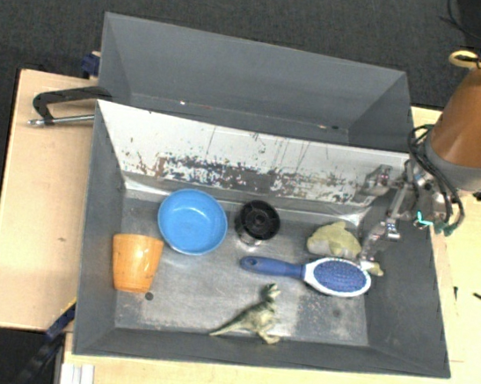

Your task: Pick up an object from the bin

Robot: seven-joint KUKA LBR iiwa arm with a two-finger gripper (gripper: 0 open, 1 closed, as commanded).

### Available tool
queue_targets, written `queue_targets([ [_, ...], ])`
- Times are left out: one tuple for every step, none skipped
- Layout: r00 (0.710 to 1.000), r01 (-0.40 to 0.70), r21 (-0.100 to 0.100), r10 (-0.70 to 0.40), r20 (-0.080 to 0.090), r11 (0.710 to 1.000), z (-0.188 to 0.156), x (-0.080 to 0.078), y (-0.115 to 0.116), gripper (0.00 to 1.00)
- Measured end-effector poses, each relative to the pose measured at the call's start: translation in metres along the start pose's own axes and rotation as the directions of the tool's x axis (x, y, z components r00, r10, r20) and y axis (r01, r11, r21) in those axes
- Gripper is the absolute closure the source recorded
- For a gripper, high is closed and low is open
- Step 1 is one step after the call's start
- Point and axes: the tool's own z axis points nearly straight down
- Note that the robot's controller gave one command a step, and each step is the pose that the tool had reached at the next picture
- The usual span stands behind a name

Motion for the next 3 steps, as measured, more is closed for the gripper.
queue_targets([
  [0.956, 0.292, -0.002, -0.292, -0.014, 0.956, 0.111, 0.031, 0.061, 0.0],
  [0.888, 0.459, 0.005, -0.459, 0.009, 0.888, 0.114, 0.1, 0.051, 0.0],
  [0.888, 0.46, 0.006, -0.46, 0.012, 0.888, 0.114, 0.099, 0.052, 1.0],
])
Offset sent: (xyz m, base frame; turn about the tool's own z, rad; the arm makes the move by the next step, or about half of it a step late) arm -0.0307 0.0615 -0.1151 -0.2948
